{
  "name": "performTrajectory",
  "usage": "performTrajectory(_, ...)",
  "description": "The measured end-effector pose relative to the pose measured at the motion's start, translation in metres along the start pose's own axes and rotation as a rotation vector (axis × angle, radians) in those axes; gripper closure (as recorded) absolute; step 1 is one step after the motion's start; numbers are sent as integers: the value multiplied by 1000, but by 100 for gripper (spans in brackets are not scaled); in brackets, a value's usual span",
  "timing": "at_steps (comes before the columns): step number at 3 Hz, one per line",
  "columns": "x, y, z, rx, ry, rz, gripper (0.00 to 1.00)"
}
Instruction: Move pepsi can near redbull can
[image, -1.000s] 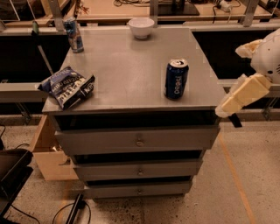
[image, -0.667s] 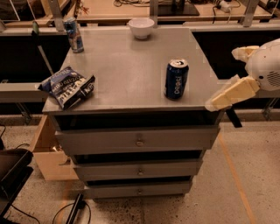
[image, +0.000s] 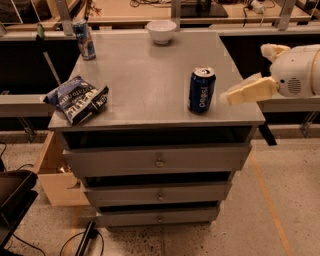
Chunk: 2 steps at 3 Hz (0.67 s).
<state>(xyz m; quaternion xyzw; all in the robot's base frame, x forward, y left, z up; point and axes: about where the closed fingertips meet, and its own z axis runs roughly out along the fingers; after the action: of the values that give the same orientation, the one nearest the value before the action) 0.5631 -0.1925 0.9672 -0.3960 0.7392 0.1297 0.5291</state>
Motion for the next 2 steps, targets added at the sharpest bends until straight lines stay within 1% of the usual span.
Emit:
performTrajectory(1,0,2,6,0,-7,7,0)
performTrajectory(2,0,3,34,-3,-53,59,0)
